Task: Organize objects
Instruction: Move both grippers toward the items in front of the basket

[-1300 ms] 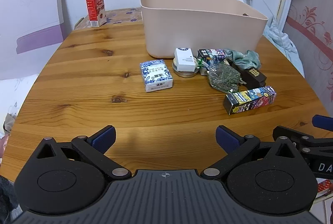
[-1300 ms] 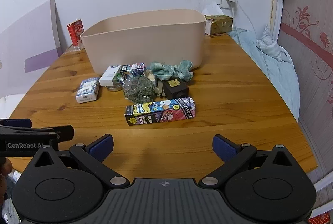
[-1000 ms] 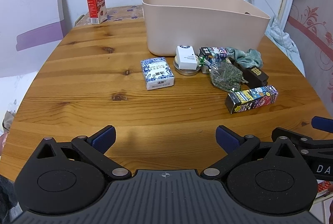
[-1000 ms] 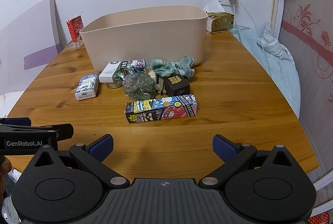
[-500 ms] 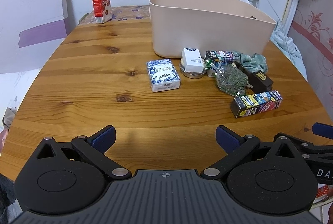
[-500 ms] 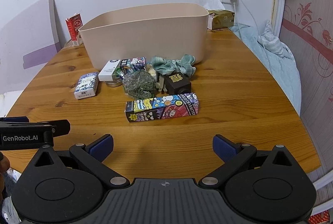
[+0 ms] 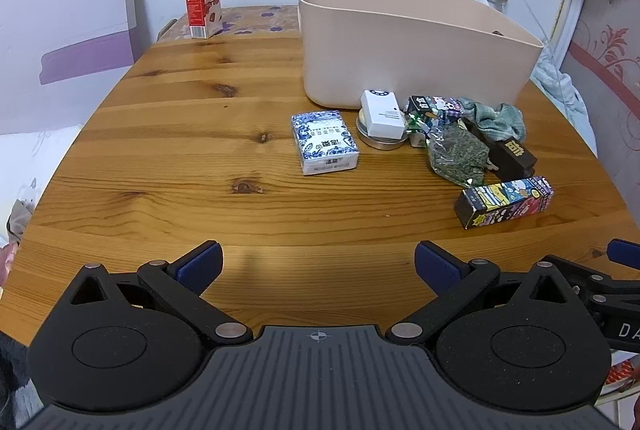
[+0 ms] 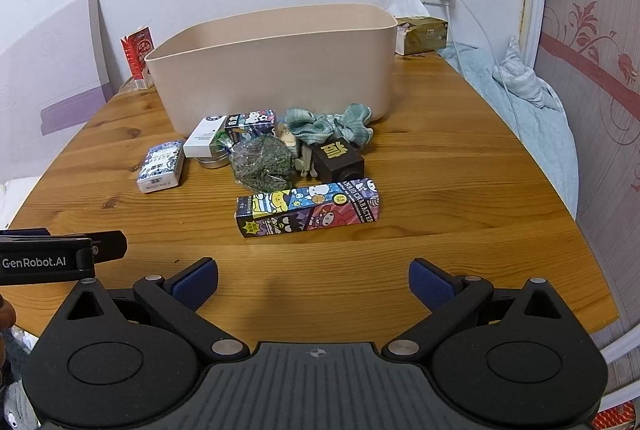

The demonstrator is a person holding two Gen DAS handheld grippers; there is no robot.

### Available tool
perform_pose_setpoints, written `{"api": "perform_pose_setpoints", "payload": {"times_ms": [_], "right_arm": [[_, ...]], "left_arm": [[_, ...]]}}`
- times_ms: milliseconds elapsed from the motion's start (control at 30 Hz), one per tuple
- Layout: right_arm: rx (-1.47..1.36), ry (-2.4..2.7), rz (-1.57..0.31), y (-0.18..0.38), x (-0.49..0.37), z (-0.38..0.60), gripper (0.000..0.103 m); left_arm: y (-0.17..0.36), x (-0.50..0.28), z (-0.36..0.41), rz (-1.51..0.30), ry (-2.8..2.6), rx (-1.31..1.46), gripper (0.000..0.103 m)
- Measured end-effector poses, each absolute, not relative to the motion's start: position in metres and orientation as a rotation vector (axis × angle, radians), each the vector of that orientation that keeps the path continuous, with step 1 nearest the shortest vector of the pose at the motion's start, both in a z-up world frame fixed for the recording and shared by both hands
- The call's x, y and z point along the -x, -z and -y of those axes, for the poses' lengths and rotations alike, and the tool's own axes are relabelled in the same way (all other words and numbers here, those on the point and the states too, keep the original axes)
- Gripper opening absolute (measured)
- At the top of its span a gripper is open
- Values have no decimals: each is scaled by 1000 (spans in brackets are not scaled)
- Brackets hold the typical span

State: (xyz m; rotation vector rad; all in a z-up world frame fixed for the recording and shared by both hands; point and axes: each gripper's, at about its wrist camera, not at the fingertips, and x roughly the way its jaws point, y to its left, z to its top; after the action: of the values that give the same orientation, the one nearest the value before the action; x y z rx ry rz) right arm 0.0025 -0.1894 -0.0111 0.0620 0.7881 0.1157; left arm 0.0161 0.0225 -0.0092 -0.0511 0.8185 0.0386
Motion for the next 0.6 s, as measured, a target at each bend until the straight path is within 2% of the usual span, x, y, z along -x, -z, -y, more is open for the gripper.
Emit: {"api": "perform_pose_setpoints", "payload": {"times_ms": [600], "right_arm": [[-59,-108,-802,15,-14,185,103]], "left_arm": [[12,-28,-29,-832,-41,39,103]]}}
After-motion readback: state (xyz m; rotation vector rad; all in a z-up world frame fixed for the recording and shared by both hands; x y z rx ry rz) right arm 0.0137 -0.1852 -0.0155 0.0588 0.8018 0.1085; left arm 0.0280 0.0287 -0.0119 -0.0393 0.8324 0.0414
